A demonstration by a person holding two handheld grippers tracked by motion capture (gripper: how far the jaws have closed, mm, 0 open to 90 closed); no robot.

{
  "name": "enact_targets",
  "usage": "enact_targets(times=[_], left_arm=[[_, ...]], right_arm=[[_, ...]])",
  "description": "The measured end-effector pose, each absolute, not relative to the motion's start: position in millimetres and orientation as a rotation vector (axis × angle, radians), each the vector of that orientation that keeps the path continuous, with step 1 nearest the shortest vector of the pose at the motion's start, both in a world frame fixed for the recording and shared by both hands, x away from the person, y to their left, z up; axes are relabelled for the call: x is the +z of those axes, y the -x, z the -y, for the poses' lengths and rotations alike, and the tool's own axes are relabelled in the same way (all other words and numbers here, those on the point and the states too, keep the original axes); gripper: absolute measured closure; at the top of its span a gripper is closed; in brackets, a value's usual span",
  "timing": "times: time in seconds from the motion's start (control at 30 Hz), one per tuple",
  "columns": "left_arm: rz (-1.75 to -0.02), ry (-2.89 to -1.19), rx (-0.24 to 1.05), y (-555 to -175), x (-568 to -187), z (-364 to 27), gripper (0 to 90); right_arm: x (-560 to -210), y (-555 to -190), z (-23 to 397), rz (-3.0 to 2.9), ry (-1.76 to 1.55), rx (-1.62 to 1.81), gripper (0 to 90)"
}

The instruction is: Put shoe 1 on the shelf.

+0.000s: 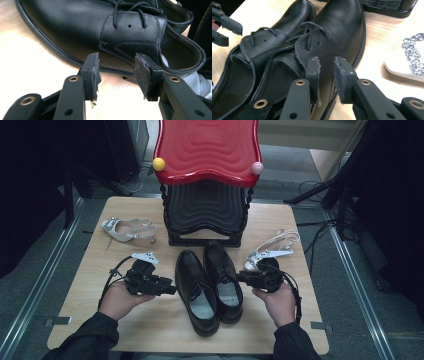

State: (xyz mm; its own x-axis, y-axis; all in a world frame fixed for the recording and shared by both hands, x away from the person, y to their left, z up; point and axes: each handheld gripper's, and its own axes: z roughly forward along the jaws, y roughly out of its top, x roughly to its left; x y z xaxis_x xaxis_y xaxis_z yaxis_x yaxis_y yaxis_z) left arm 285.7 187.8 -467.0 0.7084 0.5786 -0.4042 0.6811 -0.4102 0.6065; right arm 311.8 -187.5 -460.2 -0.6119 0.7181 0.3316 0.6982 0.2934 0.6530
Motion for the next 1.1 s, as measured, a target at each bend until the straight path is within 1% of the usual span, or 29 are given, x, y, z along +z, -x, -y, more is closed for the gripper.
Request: enact_targets(times=[0.1,0.23,0.47,0.67,1.0,1.1], left_arm=[[-0.964,-2.119,-0.162,-286.2,-463.9,-192.2,49.7],[-0.965,-2.124,-0.155,-287.3,-460.4,-197.4,46.1],[-0.97,-2.118,-0.123,-289.8,-455.7,-201.9,42.0],[-0.971,-2.128,-0.112,-294.3,-455.7,-200.9,40.1],[-0.965,-2.132,-0.106,-302.4,-456.0,-199.4,39.6],[-0.958,-2.135,-0.102,-303.7,-455.7,-199.3,39.6]], right_arm=[[-455.1,-307.3,187.8,-2.517,-1.387,1.256,73.4],[-446.4,-300.1,188.1,-2.517,-1.386,1.284,73.5],[-441.5,-291.2,179.5,-2.54,-1.368,1.272,71.9],[-443.3,-285.3,167.7,-2.583,-1.354,1.244,69.9],[-452.1,-280.0,142.4,-2.661,-1.361,1.205,64.6],[-453.3,-280.2,135.8,-2.677,-1.368,1.192,61.4]])
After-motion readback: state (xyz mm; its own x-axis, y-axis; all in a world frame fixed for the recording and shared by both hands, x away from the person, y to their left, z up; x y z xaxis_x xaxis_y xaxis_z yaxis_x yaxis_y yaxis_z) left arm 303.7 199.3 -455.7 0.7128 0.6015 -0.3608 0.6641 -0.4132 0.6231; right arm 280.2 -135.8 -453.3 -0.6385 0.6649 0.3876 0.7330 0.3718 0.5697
